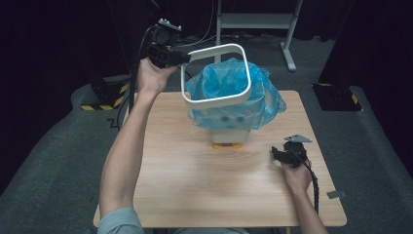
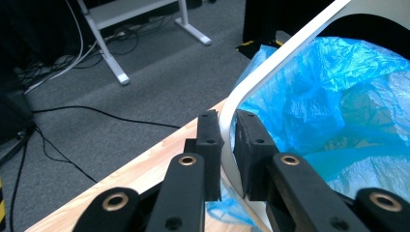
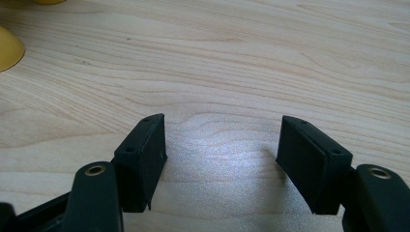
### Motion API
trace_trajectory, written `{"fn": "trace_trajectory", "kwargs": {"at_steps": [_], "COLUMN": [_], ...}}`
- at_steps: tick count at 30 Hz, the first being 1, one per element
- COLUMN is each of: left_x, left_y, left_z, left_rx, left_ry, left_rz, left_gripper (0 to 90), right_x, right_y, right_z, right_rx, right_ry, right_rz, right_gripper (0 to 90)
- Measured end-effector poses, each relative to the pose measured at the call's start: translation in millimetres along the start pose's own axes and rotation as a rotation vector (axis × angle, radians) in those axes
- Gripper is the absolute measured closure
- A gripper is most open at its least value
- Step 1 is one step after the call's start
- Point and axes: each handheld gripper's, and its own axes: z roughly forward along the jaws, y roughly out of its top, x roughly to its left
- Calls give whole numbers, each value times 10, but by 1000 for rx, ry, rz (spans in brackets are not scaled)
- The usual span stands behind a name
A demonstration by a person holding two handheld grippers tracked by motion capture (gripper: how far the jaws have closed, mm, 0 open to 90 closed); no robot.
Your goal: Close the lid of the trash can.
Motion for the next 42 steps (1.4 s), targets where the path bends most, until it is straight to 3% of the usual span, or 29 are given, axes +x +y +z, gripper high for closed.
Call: {"fn": "trace_trajectory", "kwargs": {"at_steps": [12, 19, 42], "left_x": [-70, -110, -177], "left_y": [165, 229, 365], "left_z": [217, 333, 610], "left_rx": [21, 32, 89], "left_ry": [-14, -43, -40], "left_rz": [24, 39, 75], "left_gripper": [807, 807, 807], "right_x": [-3, -16, -20], "right_y": [1, 2, 0], "right_z": [1, 2, 2], "right_rx": [0, 7, 4], "right_ry": [14, 27, 28], "right_rz": [3, 20, 17], "right_gripper": [362, 365, 364]}}
